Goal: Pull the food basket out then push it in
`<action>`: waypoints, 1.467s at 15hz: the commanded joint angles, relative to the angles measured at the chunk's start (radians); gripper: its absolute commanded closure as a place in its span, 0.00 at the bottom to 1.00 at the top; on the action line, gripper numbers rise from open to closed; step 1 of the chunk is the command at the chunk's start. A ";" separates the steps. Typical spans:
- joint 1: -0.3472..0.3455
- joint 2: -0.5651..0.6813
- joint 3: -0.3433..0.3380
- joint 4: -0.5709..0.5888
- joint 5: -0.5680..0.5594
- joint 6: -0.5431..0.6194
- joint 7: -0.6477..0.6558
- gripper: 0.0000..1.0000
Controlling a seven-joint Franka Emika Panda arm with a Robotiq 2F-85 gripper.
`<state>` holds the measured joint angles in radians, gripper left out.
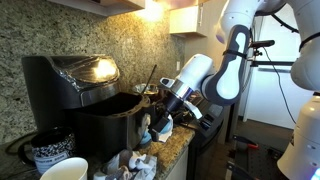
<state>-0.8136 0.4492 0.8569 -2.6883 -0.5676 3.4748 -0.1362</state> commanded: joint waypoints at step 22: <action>0.267 0.073 -0.204 0.132 0.043 0.003 -0.070 0.85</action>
<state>-0.6229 0.4530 0.7059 -2.6136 -0.5613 3.4939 -0.1697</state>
